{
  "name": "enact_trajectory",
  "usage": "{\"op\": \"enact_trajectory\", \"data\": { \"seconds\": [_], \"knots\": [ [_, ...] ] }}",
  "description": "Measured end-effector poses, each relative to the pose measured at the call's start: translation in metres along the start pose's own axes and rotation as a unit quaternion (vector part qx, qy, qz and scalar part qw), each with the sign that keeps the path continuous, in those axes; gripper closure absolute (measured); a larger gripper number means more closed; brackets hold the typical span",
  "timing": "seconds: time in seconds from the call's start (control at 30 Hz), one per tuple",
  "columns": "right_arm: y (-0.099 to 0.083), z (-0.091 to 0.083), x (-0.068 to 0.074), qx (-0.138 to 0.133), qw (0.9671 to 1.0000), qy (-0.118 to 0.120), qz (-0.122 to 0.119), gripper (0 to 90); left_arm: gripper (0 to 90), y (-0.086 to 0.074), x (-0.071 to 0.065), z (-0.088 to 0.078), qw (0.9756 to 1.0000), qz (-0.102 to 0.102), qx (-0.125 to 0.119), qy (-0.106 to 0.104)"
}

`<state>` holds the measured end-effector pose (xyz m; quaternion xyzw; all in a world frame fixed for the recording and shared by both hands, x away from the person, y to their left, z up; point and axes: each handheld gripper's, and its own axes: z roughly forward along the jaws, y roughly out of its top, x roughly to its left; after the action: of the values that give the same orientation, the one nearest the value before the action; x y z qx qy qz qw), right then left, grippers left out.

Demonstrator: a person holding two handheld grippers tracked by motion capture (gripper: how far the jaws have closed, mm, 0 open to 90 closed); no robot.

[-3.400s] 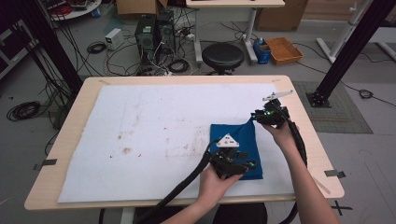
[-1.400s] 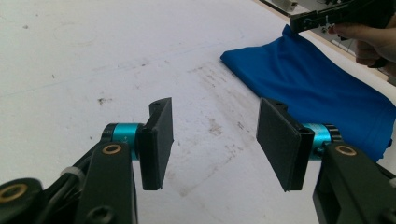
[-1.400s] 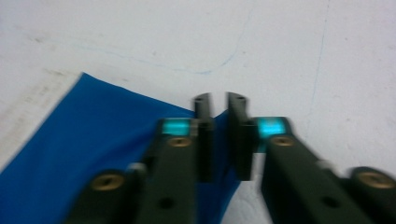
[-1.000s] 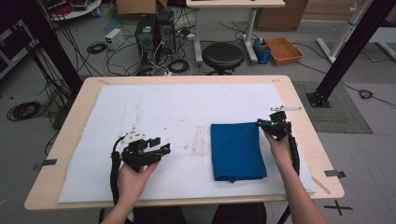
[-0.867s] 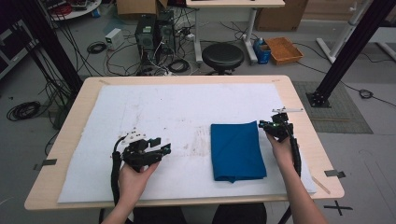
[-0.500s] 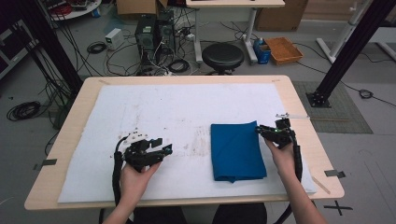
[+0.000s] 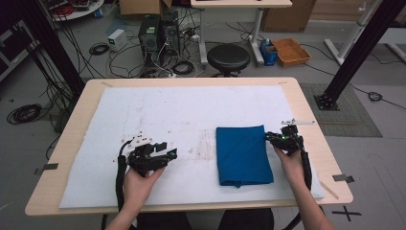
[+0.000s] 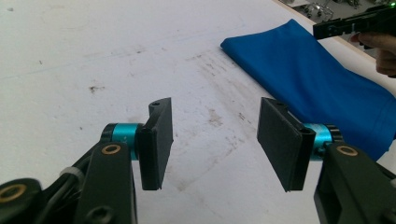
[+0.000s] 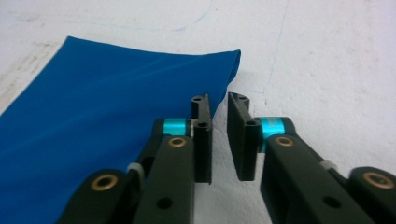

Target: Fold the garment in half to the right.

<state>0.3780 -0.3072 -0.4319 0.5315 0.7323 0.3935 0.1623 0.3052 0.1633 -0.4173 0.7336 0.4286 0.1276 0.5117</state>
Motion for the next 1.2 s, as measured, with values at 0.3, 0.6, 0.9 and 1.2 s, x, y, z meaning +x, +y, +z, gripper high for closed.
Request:
{"op": "enact_trajectory", "data": {
  "seconds": [0.3,0.6,0.9,1.2],
  "knots": [
    [0.005,-0.028,-0.002,-0.055,0.9979,0.02,-0.029,49.9,40.7,0.009,0.016,-0.015,0.9991,0.035,-0.022,0.011],
    [0.009,-0.047,-0.01,-0.071,0.9944,0.049,-0.06,35.8,39.0,0.02,0.043,-0.036,0.9958,0.08,-0.031,0.03],
    [0.01,-0.054,-0.014,-0.076,0.9931,0.067,-0.061,30.5,39.0,0.021,0.056,-0.048,0.9931,0.102,-0.04,0.039],
    [0.01,-0.057,-0.012,-0.077,0.9927,0.067,-0.064,30.0,39.0,0.021,0.059,-0.05,0.9927,0.104,-0.043,0.044]
  ]
}}
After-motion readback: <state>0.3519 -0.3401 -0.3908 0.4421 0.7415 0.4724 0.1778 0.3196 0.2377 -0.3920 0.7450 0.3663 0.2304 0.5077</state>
